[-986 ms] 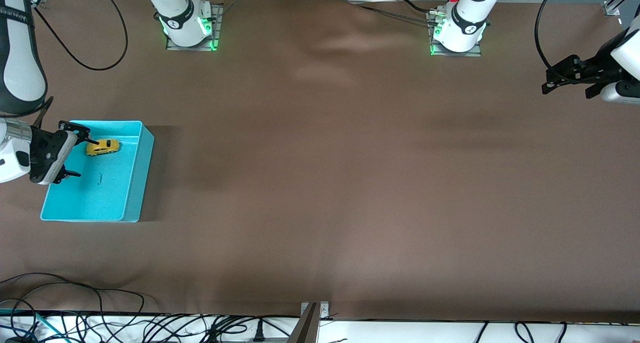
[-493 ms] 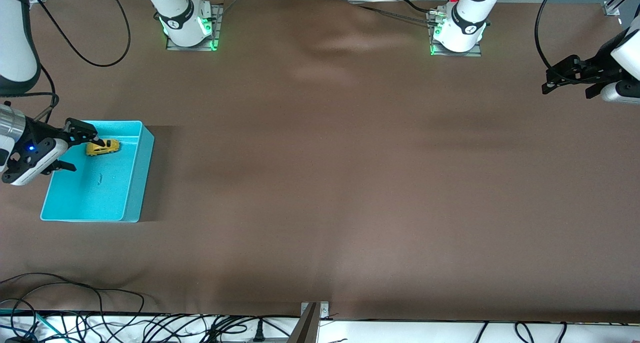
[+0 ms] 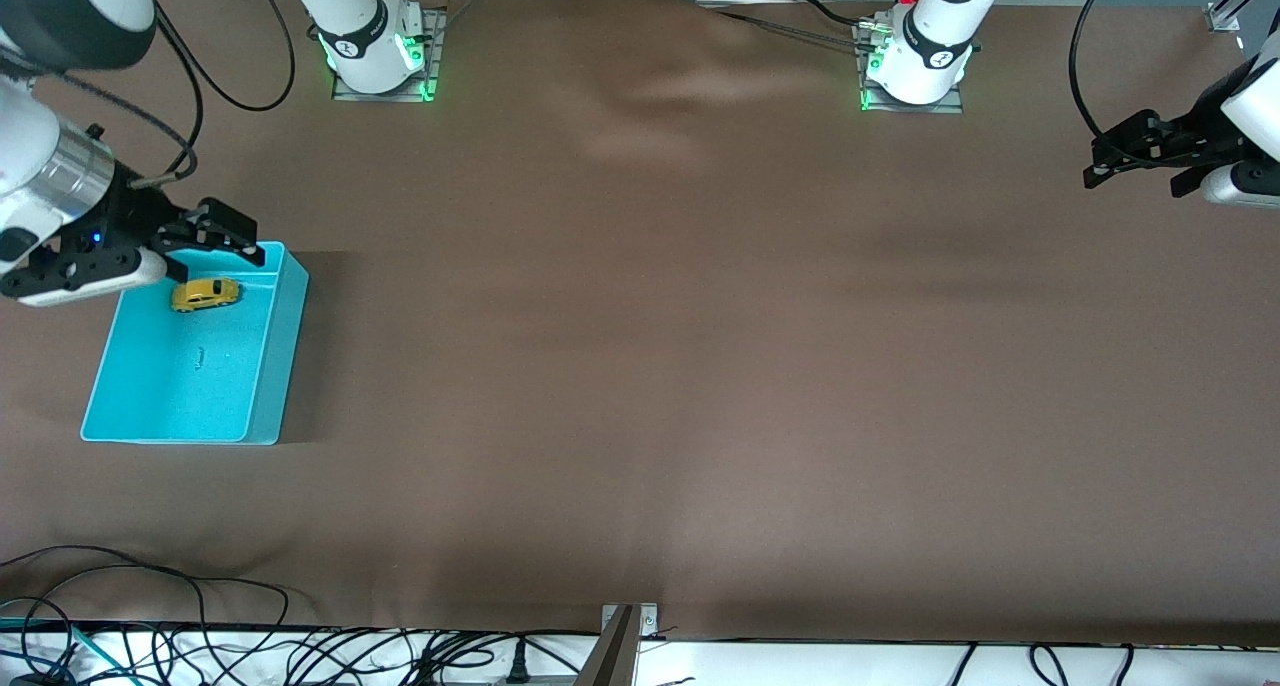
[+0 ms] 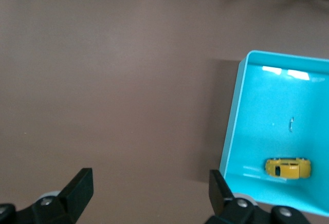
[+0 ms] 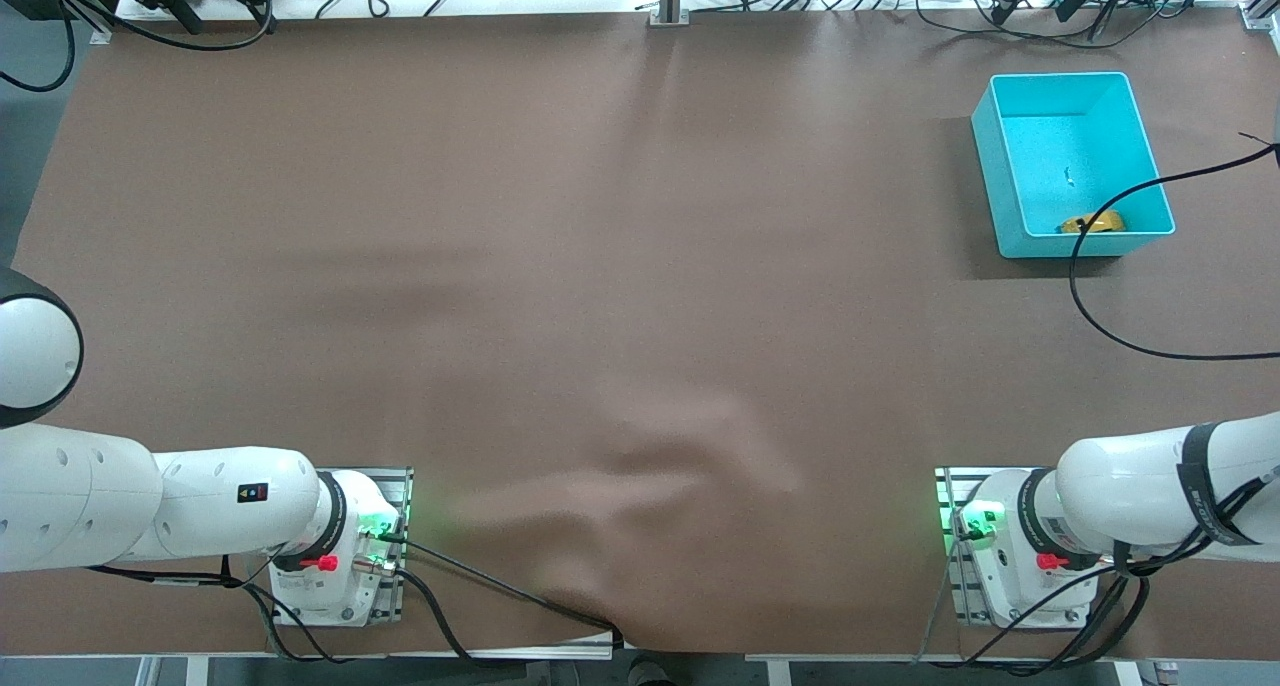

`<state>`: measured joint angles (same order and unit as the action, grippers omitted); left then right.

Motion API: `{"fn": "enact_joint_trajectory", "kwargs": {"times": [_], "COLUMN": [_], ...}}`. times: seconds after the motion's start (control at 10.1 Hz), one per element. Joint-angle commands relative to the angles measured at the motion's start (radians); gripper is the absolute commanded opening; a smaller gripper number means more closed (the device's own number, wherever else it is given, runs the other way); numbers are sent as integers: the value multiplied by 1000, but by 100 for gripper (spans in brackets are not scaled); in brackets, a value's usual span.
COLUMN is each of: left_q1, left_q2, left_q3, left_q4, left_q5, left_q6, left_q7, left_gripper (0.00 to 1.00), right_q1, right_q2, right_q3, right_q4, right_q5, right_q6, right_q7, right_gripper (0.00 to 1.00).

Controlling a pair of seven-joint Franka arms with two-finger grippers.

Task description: Wind up and store yellow beetle car

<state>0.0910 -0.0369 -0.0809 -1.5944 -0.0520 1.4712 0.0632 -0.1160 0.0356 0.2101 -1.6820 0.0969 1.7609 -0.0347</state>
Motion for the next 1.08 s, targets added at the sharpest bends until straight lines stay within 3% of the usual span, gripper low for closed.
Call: {"fn": "enact_joint_trajectory", "kwargs": {"times": [0.0, 0.2, 0.59, 0.99], "left_q1": [-1, -1, -2, -2], "left_q2": [2, 2, 2, 2], "left_q3": [1, 1, 0, 1], "left_q4": [19, 19, 19, 19], "left_q5": [-12, -12, -12, -12], "left_q6": [-14, -14, -14, -14], "left_q7": [-3, -3, -3, -3], "left_gripper": [100, 100, 100, 100], "right_q1": [50, 132, 133, 136], "right_q2": [-107, -114, -17, -5], "right_q3": [-35, -125, -130, -127], "right_q4": [-47, -39, 1, 24], "right_q5": [-23, -39, -77, -88], "right_q6": [-32, -20, -32, -78], "right_q7": [100, 102, 121, 121], "right_gripper": [100, 100, 100, 100]}}
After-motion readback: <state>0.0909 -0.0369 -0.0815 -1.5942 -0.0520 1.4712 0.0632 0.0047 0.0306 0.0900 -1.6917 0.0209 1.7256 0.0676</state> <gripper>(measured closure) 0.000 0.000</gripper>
